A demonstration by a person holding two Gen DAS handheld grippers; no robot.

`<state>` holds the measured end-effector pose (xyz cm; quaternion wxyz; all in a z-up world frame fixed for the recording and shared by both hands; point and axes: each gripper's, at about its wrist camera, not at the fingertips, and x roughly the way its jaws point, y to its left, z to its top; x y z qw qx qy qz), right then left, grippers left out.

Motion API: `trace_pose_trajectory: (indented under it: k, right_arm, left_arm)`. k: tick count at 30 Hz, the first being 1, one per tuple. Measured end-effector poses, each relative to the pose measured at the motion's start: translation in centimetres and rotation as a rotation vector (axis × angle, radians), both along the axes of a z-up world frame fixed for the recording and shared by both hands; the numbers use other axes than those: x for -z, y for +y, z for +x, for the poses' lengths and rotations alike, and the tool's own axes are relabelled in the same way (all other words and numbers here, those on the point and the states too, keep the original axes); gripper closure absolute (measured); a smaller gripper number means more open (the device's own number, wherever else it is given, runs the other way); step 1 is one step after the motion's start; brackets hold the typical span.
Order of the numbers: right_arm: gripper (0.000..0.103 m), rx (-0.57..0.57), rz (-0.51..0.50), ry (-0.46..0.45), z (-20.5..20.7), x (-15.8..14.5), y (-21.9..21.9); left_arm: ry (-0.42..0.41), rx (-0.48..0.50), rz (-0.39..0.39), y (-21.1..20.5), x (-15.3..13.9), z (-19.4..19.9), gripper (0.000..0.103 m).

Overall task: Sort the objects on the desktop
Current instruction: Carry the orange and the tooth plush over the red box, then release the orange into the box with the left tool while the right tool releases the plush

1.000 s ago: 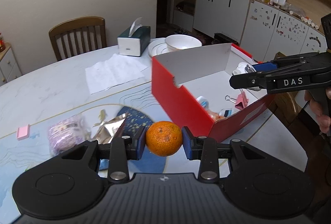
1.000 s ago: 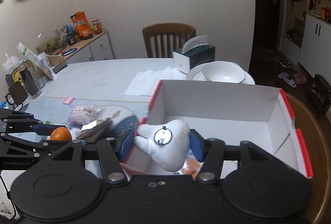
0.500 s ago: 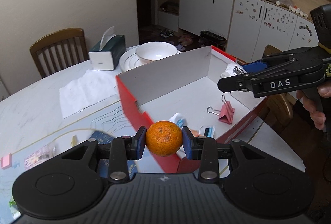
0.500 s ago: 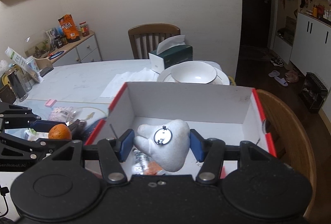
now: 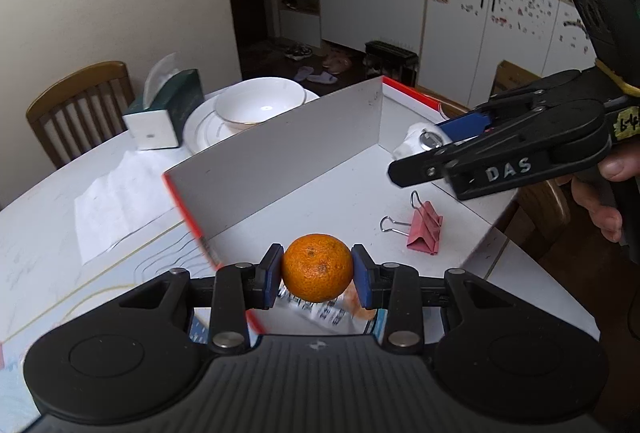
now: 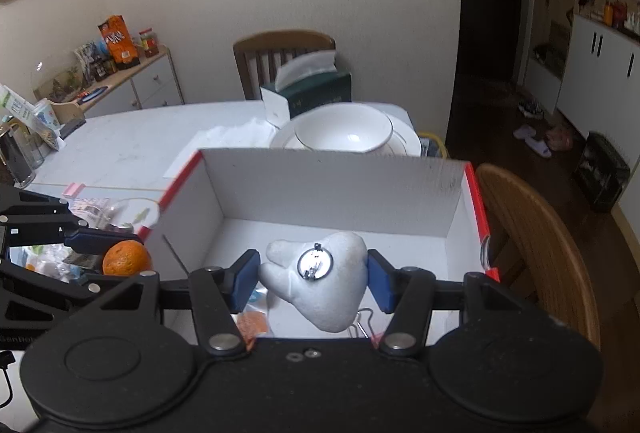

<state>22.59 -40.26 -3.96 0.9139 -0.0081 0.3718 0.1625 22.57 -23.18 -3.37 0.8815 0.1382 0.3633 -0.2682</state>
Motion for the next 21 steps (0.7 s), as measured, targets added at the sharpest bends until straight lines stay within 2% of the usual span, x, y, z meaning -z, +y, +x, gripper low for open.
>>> trace_pose_trajectory:
  k: [6, 15, 21]
  right_arm:
    - [0.047, -0.003, -0.049, 0.049, 2.3, 1.8, -0.2]
    - [0.047, -0.014, -0.111, 0.163, 5.1, 4.8, -0.3]
    - [0.048, -0.032, -0.154, 0.224, 6.0, 5.2, 0.2]
  left_arm:
    - [0.028, 0.036, 0.050, -2.6, 1.5, 2.5, 0.068]
    - [0.134, 0.039, 0.117, -4.8, 4.3, 5.9, 0.068]
    - [0.205, 0.037, 0.149, -5.1, 5.8, 7.3, 0.068]
